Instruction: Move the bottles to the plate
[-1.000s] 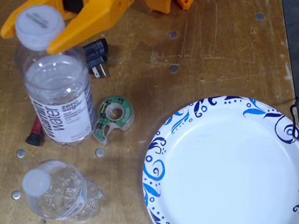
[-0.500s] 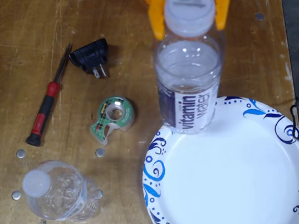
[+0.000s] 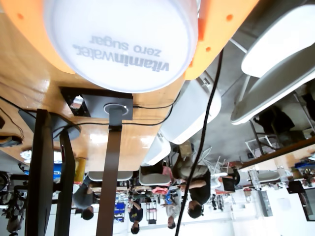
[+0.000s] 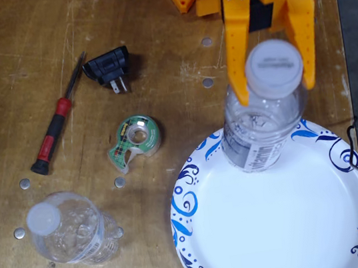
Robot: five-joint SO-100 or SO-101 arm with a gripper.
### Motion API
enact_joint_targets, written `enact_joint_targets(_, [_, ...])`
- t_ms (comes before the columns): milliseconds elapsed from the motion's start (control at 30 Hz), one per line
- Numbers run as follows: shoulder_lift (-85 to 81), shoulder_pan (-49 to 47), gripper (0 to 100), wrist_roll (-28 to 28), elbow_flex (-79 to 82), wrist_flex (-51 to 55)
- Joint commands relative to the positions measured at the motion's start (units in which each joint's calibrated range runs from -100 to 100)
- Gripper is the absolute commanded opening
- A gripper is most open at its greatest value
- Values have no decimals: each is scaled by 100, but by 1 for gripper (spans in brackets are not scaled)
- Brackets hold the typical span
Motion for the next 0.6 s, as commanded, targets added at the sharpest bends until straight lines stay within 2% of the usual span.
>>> enact_joint_targets(0, [342,-31,4,-10,-82,-494])
enact_joint_targets(467, [1244,-678,4,-20,89,-747])
enact_joint_targets(567, [1463,-839,4,-219,98,-912])
